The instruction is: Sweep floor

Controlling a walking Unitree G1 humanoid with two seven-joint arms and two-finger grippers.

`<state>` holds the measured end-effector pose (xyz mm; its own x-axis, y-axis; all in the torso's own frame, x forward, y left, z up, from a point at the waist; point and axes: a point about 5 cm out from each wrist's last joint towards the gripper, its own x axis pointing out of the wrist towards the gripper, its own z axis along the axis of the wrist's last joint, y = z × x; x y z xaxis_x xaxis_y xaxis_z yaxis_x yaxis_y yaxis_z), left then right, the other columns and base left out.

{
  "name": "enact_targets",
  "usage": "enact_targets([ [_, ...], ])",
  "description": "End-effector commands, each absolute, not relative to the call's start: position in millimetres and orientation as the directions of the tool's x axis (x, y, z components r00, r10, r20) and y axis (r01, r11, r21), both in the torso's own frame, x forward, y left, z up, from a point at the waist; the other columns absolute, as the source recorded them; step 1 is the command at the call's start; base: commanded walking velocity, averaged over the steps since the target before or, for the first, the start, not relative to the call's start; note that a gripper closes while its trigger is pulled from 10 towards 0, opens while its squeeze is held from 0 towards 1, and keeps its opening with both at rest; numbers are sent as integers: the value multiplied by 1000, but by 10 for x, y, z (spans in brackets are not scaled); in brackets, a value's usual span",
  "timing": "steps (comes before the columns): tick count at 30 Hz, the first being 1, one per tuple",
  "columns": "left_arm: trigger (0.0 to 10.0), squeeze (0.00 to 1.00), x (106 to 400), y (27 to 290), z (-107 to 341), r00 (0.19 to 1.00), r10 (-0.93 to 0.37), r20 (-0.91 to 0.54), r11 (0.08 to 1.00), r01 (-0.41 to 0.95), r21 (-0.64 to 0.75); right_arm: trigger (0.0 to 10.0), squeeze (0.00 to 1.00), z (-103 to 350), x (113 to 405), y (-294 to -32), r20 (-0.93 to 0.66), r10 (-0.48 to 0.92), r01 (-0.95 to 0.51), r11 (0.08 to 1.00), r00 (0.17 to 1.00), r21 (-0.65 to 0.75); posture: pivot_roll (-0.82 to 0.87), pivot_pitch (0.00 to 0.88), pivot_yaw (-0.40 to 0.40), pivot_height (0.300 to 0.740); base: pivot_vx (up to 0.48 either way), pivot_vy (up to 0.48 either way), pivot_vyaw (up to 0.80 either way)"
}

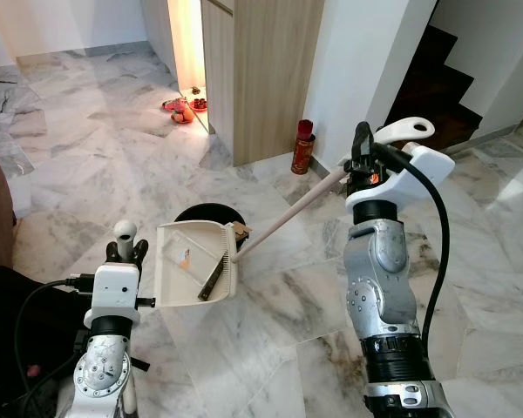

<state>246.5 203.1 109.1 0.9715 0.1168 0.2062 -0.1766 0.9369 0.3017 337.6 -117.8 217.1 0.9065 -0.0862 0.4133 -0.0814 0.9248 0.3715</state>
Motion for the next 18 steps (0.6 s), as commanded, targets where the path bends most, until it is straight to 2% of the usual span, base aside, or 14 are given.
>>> enact_targets([
  [1,10000,0,2459,1985,1112,969,84,231,941,-153,301,10000,0,2398,3363,-1193,487,-109,-106,913,867,393,103,29,-56,740,0,0,0],
  [18,10000,0,2440,2008,1099,969,98,225,942,-164,293,10000,0,2452,3404,-1118,509,-82,-141,913,857,384,111,34,-59,740,0,0,0],
])
